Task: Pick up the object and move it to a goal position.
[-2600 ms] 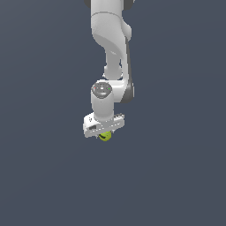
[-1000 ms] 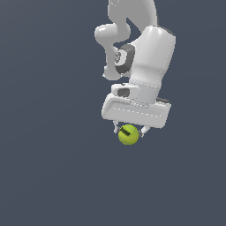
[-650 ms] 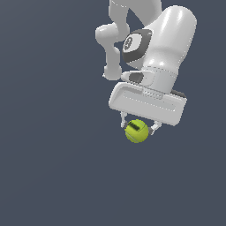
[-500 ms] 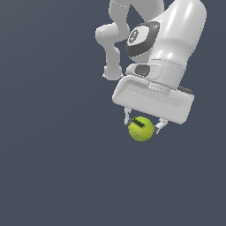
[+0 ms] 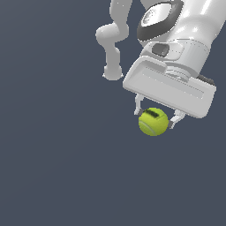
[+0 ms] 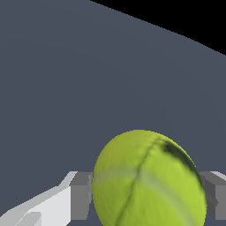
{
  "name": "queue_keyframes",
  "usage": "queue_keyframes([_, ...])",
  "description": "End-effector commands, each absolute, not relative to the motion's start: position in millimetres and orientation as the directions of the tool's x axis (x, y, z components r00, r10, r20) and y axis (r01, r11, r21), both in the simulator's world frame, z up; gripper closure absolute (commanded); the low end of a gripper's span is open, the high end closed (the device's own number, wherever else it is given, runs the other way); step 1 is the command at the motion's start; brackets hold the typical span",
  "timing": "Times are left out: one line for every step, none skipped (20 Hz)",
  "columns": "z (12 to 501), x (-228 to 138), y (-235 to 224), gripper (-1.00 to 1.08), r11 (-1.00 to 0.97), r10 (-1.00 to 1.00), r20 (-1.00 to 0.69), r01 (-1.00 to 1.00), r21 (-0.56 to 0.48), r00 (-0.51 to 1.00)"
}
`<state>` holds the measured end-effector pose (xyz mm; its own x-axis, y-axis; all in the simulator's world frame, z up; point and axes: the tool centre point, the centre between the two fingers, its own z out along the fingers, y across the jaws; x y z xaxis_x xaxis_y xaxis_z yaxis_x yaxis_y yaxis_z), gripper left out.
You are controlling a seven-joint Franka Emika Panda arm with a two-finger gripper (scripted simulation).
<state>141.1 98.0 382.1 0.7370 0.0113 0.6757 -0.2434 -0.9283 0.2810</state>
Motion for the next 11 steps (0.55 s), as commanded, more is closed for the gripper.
queue_keyframes([390.1, 142.1, 100.5, 1.08, -0.924, 0.007, 0.688, -0.258, 0.281, 0.726])
queue_keyframes([391.8, 142.4, 101.3, 1.08, -0.923, 0.006, 0.69, -0.261, 0.282, 0.724])
queue_keyframes([393.2, 142.5, 101.9, 1.08, -0.922, 0.005, 0.692, -0.264, 0.282, 0.722])
queue_keyframes([394.2, 142.6, 102.3, 1.08, -0.922, 0.004, 0.693, -0.266, 0.282, 0.72])
queue_keyframes([394.6, 142.8, 102.6, 1.08, -0.921, 0.004, 0.694, -0.267, 0.282, 0.72])
queue_keyframes([394.7, 142.8, 102.8, 1.08, -0.921, 0.004, 0.694, -0.267, 0.282, 0.72])
queue_keyframes([394.5, 142.8, 102.6, 1.08, -0.921, 0.004, 0.694, -0.267, 0.283, 0.72])
queue_keyframes([393.8, 142.7, 102.3, 1.08, -0.922, 0.005, 0.692, -0.265, 0.283, 0.721])
queue_keyframes([392.9, 142.6, 102.0, 1.08, -0.922, 0.005, 0.691, -0.264, 0.283, 0.723])
queue_keyframes([392.3, 142.6, 101.7, 1.08, -0.923, 0.006, 0.69, -0.262, 0.283, 0.724])
queue_keyframes([392.4, 142.4, 101.5, 1.08, -0.923, 0.006, 0.69, -0.262, 0.283, 0.724])
